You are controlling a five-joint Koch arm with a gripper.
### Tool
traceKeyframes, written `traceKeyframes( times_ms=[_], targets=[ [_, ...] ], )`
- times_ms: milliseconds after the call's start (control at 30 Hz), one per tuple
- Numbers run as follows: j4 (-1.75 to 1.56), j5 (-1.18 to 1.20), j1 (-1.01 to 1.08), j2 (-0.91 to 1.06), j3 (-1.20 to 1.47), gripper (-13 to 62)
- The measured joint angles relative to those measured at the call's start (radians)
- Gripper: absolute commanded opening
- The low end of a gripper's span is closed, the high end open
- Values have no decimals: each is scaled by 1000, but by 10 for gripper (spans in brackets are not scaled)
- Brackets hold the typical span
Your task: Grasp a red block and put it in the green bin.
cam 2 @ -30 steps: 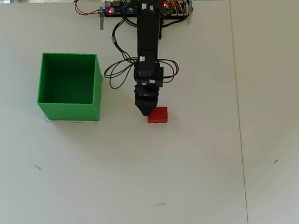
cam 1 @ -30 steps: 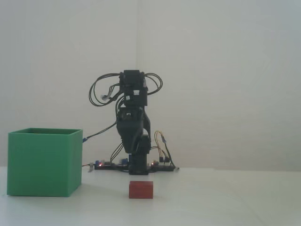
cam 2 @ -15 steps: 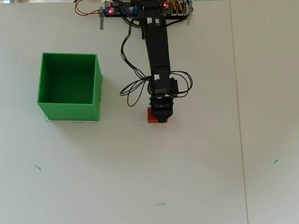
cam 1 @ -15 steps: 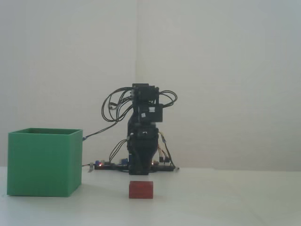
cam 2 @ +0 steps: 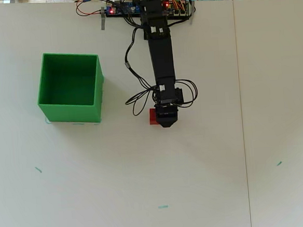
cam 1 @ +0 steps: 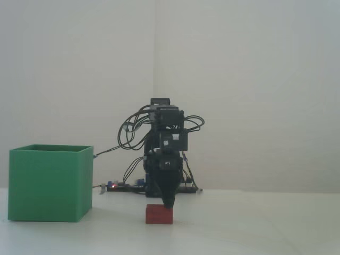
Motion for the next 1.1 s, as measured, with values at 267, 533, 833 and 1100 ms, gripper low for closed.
traceKeyframes(
  times_ms=[267,533,833,1100],
  targets=[
    [-3,-3,-6,-55,2,337],
    [-81,-78,8,-67,2,327],
    [-163,-71,58,-95,0,38],
    [-146,-69,147,121,2,38]
  ],
)
